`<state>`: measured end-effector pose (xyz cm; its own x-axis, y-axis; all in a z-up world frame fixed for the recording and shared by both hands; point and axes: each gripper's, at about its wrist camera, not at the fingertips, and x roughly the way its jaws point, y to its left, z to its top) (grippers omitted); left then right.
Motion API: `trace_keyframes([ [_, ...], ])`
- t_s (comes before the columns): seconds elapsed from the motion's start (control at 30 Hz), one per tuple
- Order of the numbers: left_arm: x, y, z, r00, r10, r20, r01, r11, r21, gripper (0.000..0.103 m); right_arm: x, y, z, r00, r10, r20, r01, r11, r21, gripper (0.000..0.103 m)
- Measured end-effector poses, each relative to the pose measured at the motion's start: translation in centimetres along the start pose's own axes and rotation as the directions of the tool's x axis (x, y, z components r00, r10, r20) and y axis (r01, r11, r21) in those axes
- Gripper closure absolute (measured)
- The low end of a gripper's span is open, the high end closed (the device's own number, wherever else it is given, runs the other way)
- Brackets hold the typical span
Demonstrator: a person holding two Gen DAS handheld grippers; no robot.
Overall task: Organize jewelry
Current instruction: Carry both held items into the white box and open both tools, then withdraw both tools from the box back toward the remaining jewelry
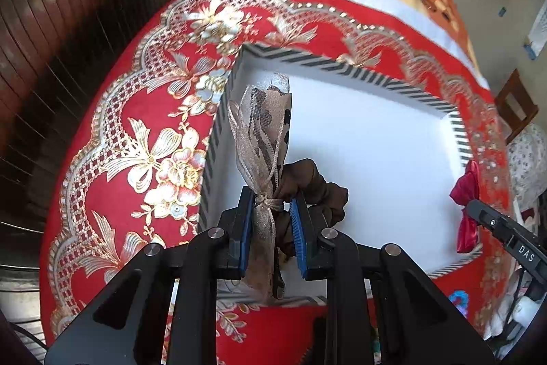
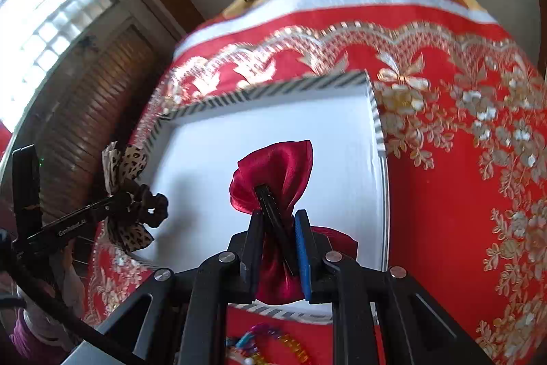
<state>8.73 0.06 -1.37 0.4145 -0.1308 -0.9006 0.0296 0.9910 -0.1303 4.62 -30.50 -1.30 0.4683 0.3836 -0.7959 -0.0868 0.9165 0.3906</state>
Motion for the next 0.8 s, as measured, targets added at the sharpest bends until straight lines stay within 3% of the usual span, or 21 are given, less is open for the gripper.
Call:
trace_keyframes([
  [0.33,2.1,0.1,-0.3,0.998,0.055,-0.032,-0.055,0.998,0.006,0.082,2.7,-1.9,0.1,0.996,-0.08,-0.041,0.081,0.996,0.031,0.087],
  [0.5,1.8,-0.3,-0.5,0.998,0.055,0.002,-0.055,0.998,0.003,0.06,3.8,-1.8,-0.2,0.994,-0.091,-0.064,0.093,0.995,0.034,0.086],
  [0.57,1.5,-0.3,-0.5,0.999,0.036,0.02,-0.036,0.999,-0.005,0.051,3.7,-1.7,-0.2,0.994,-0.091,-0.053,0.093,0.995,0.031,0.077],
  [0.63,1.2,-0.3,-0.5,0.999,0.033,0.031,-0.033,0.999,-0.012,0.05,3.4,-1.7,-0.2,0.995,-0.082,-0.052,0.084,0.996,0.033,0.067],
  [0.8,-0.2,-0.2,-1.1,0.998,0.031,0.057,-0.029,0.999,-0.036,0.049,1.3,-1.0,-0.5,0.998,-0.066,-0.011,0.067,0.997,0.026,0.066],
])
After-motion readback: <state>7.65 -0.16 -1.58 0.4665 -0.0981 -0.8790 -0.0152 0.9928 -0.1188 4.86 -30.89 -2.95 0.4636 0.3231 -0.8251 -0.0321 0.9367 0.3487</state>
